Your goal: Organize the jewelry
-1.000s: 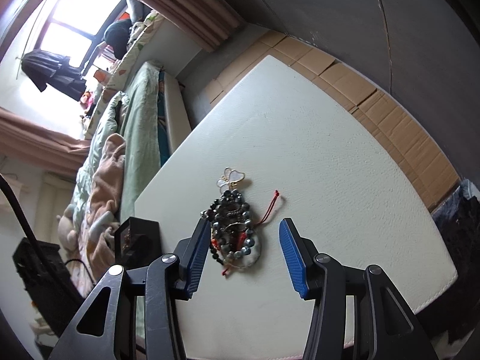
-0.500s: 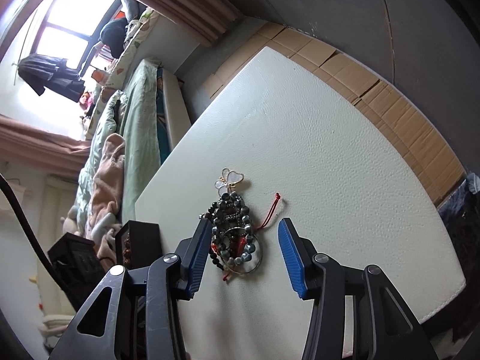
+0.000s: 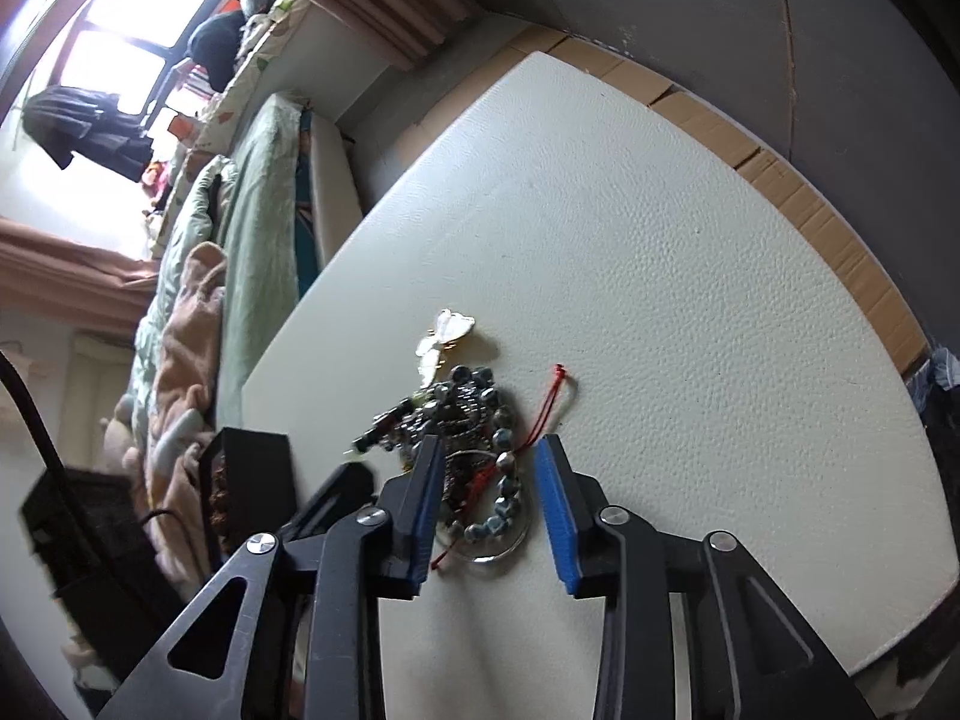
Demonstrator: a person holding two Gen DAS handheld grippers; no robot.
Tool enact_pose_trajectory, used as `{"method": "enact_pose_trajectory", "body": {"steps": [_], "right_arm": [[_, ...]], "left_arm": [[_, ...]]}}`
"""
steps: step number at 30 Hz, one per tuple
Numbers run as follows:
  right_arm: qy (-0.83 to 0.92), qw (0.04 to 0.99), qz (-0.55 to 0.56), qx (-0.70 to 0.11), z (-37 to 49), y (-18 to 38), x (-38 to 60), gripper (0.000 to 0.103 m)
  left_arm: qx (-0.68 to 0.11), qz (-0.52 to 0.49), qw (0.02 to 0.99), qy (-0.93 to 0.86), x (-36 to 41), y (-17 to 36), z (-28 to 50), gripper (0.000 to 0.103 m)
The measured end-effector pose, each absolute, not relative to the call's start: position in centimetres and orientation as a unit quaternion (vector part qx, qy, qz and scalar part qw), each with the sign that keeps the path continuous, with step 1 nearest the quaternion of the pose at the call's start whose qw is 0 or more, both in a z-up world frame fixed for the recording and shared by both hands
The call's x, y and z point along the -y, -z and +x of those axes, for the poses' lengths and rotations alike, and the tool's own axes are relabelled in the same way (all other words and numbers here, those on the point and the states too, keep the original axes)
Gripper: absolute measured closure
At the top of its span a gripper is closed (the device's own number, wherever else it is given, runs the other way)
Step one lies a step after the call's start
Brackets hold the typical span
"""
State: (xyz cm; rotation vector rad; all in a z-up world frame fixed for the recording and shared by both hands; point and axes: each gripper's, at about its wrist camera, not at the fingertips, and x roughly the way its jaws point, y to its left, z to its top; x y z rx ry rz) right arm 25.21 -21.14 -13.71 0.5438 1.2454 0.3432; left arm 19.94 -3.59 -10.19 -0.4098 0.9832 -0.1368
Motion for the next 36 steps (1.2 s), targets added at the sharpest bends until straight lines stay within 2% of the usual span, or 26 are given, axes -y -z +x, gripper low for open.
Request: {"method": "enact_pose_trajectory", "body": {"steps": [11, 15, 16, 19, 36], "right_arm": [[-0.148, 0.775, 0.204, -0.579, 25.5, 14.2, 19.5, 0.072], [-0.135, 0.796, 0.15, -0.571, 25.1, 13.7, 18.0, 0.072], [-0.131, 0.801, 0.135, -0.568, 25.0, 13.6, 17.7, 0.073], [-0.114, 0.812, 0.107, -0.562, 24.9, 13.4, 17.4, 0.091], [-0.169, 0.823, 0.169, -0.515, 22.3, 10.1, 18.2, 0.092]], "left_arm": [[-0.45, -0.219, 0.862, 0.076, 2.3, 8.2, 19.1, 0.095], [-0.441, -0.225, 0.865, 0.077, 2.0, 7.5, 18.5, 0.095], [-0.44, -0.226, 0.866, 0.077, 1.8, 7.5, 18.5, 0.095], [-0.436, -0.228, 0.867, 0.076, 1.4, 7.1, 18.2, 0.095], [-0.386, -0.25, 0.886, 0.065, -2.6, 3.3, 15.1, 0.095]]}}
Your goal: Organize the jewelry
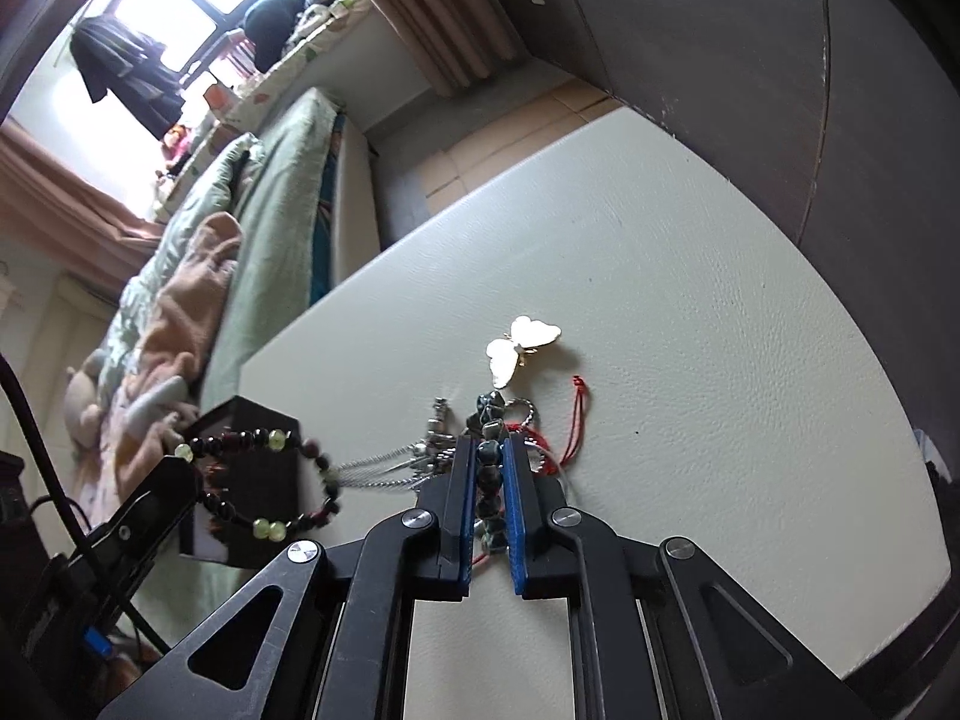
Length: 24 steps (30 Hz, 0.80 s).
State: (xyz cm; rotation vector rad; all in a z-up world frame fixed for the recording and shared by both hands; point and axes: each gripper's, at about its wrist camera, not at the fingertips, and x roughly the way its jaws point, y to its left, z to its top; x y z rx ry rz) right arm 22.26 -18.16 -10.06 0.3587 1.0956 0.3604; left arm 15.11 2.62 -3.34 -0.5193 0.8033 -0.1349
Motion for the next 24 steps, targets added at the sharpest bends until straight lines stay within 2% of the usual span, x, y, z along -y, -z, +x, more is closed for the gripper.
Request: {"method": "enact_pose_trajectory", "body": {"steps": [9, 24], "right_arm": [[-0.172, 0.827, 0.172, -0.507, 22.0, 9.4, 17.7, 0.092], [-0.241, 0.841, 0.195, -0.444, 20.0, 5.5, 16.4, 0.092]], "left_arm": [[-0.357, -0.262, 0.895, 0.054, -4.4, 1.6, 13.8, 0.095], [-0.333, -0.272, 0.903, 0.008, -8.2, 0.3, 11.8, 0.095]]}}
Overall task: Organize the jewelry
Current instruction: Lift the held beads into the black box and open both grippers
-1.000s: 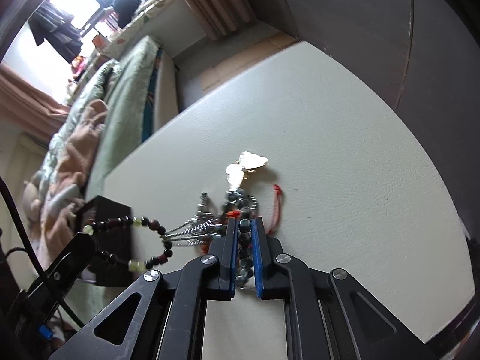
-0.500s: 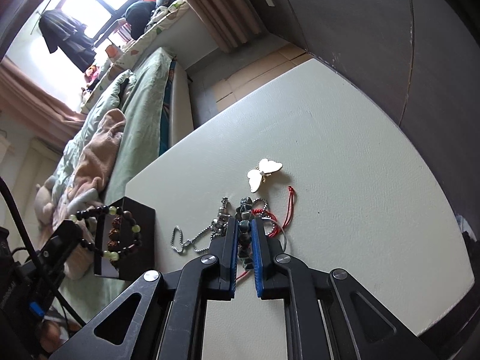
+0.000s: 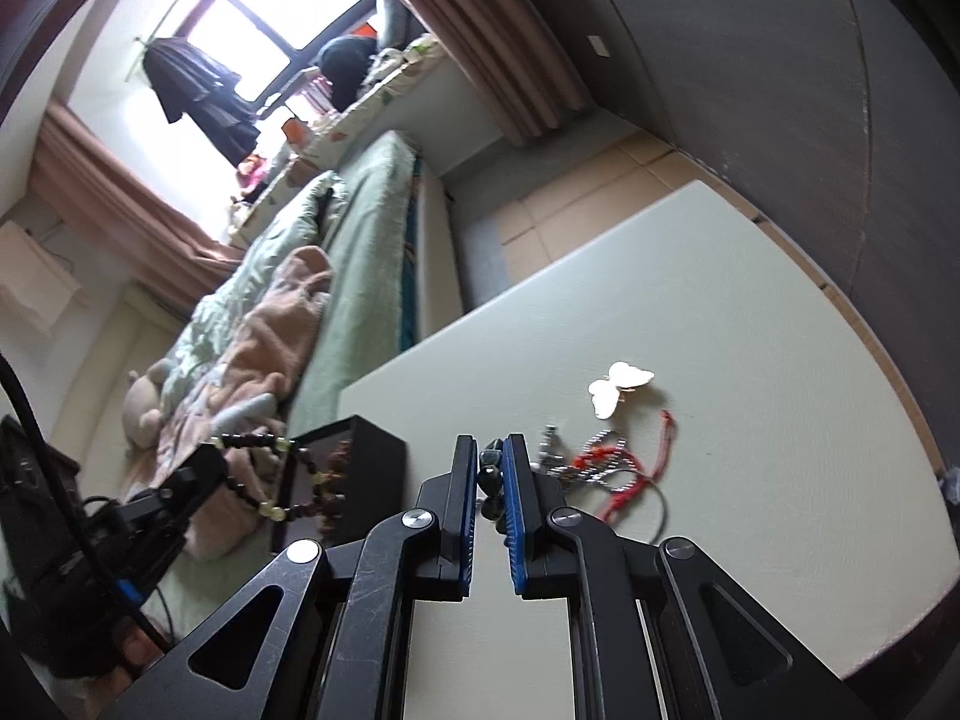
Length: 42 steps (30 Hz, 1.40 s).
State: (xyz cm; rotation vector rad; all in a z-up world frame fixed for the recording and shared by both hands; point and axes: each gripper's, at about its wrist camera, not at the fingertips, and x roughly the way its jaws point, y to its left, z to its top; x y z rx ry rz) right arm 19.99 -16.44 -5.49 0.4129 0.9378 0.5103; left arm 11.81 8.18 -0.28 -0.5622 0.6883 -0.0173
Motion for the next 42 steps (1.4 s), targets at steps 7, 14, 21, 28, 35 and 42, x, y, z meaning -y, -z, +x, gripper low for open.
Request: {"method": "enact_pose_trajectory", "body": {"steps": [7, 14, 21, 28, 35, 42], "right_arm": [[-0.267, 0.84, 0.188, -0.433, 19.9, 5.2, 14.7, 0.092], [-0.285, 0.837, 0.185, -0.43, 20.1, 5.2, 13.1, 0.092], [-0.323, 0.824, 0.197, -0.422, 20.6, 4.6, 11.0, 0.092], [-0.37, 0.807, 0.212, -0.409, 20.7, 3.6, 8.3, 0.092], [-0.405, 0.791, 0.199, -0.412, 20.4, 3.5, 4.5, 0.092], [-0.4, 0.797, 0.149, -0.427, 19.7, 4.5, 1.2, 0.064]], "left_arm": [[-0.336, -0.282, 0.898, -0.028, -10.7, 0.9, 11.7, 0.095], [-0.354, -0.345, 0.869, -0.01, -13.4, 1.8, 12.6, 0.079], [-0.35, -0.331, 0.875, -0.052, -14.4, 1.3, 12.4, 0.045], [-0.373, -0.299, 0.874, -0.084, -14.7, 1.0, 12.4, 0.045], [-0.376, -0.3, 0.872, -0.086, -15.5, 1.2, 12.1, 0.045], [-0.373, -0.313, 0.868, -0.094, -16.4, 1.3, 11.7, 0.045]]}}
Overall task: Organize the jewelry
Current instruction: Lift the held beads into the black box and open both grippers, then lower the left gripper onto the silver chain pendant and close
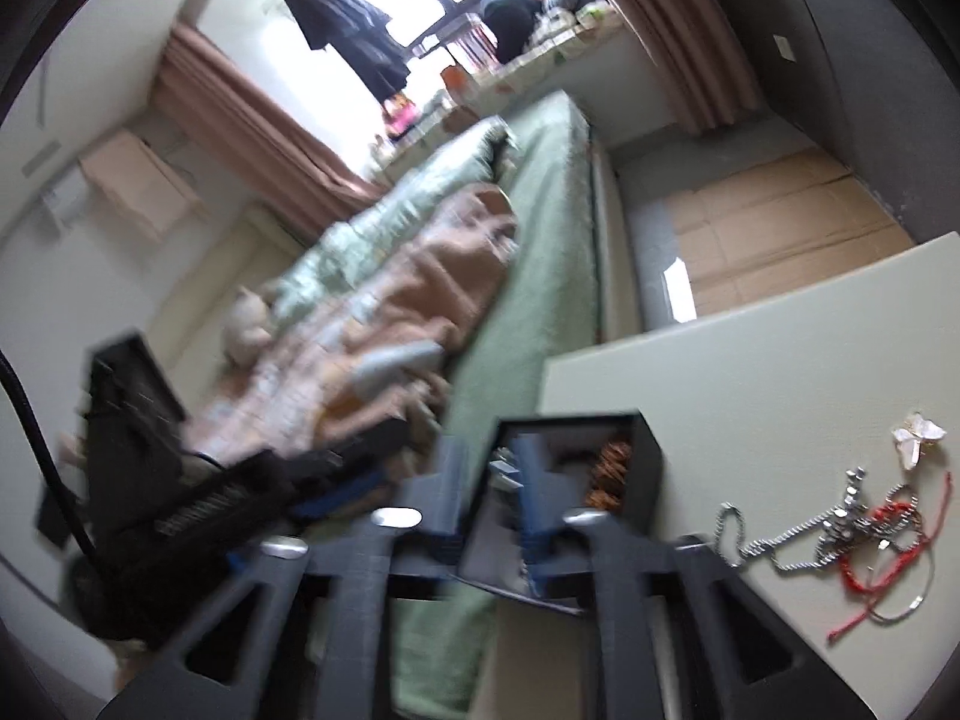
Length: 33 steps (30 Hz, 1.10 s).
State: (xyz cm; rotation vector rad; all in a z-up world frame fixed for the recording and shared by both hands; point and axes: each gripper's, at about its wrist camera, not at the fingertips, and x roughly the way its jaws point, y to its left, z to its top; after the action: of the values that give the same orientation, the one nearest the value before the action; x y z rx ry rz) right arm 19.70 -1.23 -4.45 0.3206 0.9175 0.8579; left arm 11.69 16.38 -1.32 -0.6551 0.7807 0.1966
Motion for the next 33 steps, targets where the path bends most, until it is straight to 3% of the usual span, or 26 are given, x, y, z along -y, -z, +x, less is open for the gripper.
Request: {"method": "enact_pose_trajectory", "body": {"steps": [1, 2, 33], "right_arm": [[-0.396, 0.798, 0.153, -0.428, 19.7, 4.7, 1.5, 0.052], [-0.395, 0.799, 0.159, -0.426, 19.7, 4.8, 1.9, 0.052], [-0.201, 0.815, 0.218, -0.498, 21.6, 7.5, 18.2, 0.052]], "left_arm": [[-0.373, -0.313, 0.868, -0.094, -16.3, 1.3, 11.6, 0.045], [-0.374, -0.312, 0.868, -0.093, -16.3, 1.3, 11.7, 0.045], [-0.415, -0.243, 0.876, -0.024, -5.5, 2.9, 14.6, 0.045]]}}
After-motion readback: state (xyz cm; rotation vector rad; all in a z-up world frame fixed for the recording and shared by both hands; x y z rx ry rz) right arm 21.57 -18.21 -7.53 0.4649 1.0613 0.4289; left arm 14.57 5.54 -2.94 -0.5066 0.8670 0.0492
